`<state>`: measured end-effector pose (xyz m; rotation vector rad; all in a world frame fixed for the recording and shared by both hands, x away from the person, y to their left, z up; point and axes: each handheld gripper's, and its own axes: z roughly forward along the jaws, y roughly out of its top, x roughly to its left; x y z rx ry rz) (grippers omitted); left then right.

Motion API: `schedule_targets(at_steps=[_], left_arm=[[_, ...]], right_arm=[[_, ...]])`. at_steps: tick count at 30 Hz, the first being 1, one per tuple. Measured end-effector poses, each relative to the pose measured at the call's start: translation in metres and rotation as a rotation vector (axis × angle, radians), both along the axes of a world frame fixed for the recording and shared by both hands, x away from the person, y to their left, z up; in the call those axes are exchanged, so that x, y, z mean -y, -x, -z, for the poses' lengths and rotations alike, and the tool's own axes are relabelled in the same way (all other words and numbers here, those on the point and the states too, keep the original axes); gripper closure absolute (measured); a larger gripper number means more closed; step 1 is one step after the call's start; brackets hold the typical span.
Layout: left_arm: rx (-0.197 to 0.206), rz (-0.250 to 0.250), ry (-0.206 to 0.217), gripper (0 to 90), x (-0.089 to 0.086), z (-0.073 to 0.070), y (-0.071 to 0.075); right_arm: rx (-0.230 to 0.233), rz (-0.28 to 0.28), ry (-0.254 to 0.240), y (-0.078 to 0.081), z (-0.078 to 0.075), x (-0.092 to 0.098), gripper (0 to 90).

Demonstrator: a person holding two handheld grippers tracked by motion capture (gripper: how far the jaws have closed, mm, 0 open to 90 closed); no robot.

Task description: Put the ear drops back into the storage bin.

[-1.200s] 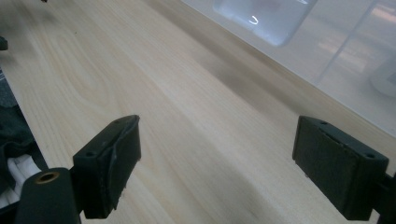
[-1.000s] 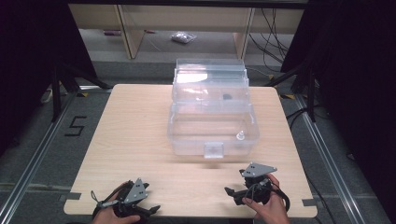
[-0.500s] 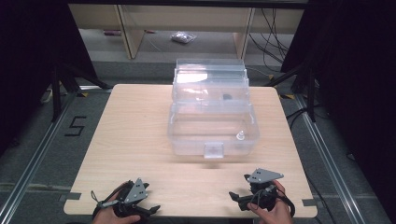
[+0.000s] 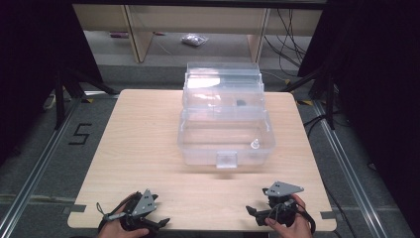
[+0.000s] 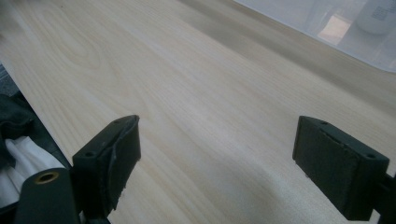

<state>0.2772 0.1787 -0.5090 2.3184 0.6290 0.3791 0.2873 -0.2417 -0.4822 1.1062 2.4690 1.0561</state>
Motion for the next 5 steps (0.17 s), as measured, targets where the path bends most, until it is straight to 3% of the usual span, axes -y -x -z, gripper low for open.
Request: schedule_targets(at_steps=[2, 5], left_arm=[[0.001, 0.0, 0.001, 16.8, -0.0001, -0.0001, 0.0001], [0.002, 0.0, 0.002, 16.8, -0.0001, 0.0001, -0.0003]], right_arm=[[0.016, -0.01, 0.004, -0.001, 0.0006, 0.0001, 16.0], [-0.002, -0.003, 0.002, -0.001, -0.0003, 0.0004, 16.1]])
